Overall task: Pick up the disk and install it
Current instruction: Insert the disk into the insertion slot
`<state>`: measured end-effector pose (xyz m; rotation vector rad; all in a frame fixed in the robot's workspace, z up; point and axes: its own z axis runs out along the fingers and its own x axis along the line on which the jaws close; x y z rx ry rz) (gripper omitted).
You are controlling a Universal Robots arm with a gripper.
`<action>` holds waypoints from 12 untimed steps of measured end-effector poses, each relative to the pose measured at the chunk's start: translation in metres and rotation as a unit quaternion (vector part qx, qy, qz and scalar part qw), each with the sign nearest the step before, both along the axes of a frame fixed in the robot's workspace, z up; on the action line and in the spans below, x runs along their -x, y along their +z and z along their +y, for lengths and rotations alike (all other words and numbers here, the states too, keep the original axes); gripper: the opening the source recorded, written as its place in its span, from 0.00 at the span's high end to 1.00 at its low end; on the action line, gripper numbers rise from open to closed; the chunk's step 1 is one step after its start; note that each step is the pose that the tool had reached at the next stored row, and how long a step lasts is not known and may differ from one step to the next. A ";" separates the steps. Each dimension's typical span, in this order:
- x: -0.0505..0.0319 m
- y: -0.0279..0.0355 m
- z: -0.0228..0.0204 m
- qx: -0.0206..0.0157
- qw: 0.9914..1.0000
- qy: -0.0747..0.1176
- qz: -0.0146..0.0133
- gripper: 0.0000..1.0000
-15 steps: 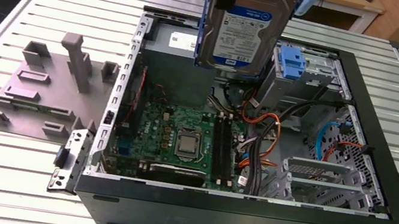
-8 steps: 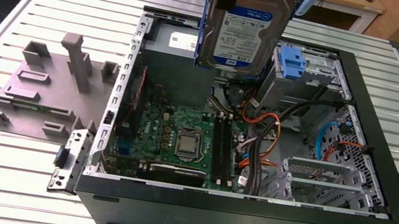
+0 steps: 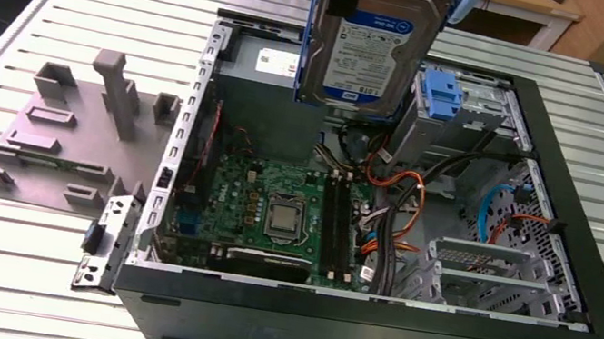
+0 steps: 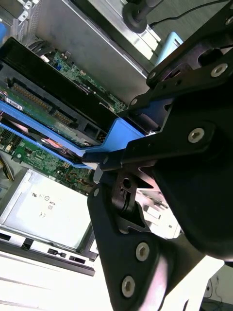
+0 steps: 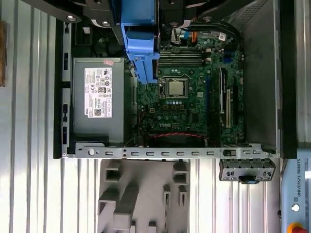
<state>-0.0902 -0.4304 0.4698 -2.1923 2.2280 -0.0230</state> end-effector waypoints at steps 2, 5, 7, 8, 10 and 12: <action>0.0000 0.0000 -0.0031 0.000 1.000 0.000 0.000 0.64; 0.0000 -0.0001 -0.0087 0.000 1.000 0.000 0.000 0.64; 0.0000 -0.0001 -0.0126 0.000 1.000 0.000 0.000 0.64; 0.0000 -0.0001 -0.0146 0.000 1.000 0.000 0.000 0.64; 0.0000 -0.0002 -0.0187 0.000 1.000 0.000 0.000 0.64; 0.0000 -0.0002 -0.0232 0.000 1.000 0.000 0.000 0.64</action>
